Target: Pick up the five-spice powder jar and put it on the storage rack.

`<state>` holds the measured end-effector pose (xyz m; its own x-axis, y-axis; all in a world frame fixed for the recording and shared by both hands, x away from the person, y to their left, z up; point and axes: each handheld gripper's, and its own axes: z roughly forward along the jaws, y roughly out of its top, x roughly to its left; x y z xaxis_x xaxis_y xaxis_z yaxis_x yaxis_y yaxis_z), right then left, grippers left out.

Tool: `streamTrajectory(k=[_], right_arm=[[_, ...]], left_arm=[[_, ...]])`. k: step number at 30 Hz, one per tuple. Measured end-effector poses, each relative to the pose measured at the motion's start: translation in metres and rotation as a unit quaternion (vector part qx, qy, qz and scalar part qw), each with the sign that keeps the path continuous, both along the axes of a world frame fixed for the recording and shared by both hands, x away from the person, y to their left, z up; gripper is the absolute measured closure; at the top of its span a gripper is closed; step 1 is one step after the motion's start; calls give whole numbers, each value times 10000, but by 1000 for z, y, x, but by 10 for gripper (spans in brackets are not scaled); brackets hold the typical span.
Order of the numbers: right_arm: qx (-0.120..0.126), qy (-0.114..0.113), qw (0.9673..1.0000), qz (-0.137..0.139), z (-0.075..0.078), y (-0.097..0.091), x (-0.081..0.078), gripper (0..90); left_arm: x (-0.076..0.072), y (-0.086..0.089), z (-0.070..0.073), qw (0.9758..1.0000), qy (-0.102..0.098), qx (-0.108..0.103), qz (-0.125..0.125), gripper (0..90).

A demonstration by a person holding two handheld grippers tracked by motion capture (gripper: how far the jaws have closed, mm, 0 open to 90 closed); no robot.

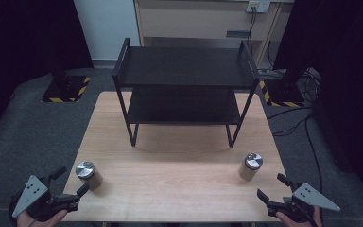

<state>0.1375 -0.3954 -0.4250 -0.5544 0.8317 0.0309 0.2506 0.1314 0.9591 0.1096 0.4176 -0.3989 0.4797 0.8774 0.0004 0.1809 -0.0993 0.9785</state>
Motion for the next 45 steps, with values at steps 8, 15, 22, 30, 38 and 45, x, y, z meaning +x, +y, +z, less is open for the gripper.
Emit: streamTrajectory(k=[8,15,22,30,38,45], right_arm=[[6,-8,10000,13,0,0,0,52],[6,-14,10000,15,0,0,0,53],[6,-14,10000,9,0,0,0,54],[6,-22,10000,25,0,1,0,54],[41,-33,10000,29,0,1,0,54],[48,-36,10000,22,0,1,-1,55]], left_arm=[[2,11,21,9997,37,225,-98,7],[5,23,38,9983,143,497,-253,3],[11,35,51,9961,403,705,-349,3],[30,47,52,9917,774,900,-500,6],[51,53,40,9877,1064,969,-604,18],[73,54,30,9839,1326,997,-670,37]])
